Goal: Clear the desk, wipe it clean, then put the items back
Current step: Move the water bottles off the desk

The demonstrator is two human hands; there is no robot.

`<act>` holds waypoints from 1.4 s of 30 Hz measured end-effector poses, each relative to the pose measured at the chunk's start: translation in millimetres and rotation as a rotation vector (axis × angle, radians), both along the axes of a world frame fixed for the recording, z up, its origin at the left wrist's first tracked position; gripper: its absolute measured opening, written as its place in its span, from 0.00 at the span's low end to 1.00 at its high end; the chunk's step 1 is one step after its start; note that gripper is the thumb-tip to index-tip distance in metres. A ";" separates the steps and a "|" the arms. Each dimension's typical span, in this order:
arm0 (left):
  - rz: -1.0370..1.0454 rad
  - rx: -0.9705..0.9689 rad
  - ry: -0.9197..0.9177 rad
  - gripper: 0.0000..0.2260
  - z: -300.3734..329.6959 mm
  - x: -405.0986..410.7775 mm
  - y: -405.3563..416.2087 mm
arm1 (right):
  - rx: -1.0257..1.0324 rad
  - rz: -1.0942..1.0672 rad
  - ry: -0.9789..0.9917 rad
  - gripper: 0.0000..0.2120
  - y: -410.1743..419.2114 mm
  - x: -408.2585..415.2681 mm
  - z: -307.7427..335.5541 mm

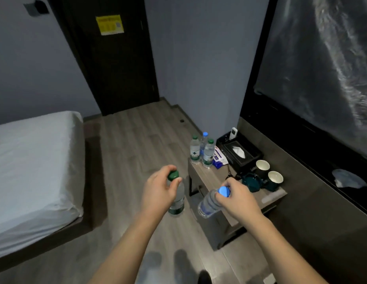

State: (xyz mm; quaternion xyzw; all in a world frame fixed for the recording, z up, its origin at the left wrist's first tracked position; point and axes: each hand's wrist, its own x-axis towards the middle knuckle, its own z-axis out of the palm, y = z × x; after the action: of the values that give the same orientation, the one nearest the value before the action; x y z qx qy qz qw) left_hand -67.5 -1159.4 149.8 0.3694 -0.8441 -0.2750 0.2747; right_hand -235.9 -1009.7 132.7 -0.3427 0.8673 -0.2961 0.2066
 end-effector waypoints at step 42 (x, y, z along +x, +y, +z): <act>-0.553 0.148 -0.520 0.13 -234.9 -355.6 -272.9 | 0.315 -0.290 -0.224 0.12 -269.0 -295.2 -204.0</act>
State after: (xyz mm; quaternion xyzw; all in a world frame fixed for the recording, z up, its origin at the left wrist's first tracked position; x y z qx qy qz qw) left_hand -423.1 -1432.3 -85.0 0.2042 -0.9311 -0.2961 -0.0606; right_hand -531.0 -1278.7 -71.3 -0.1432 0.9145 -0.2202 0.3078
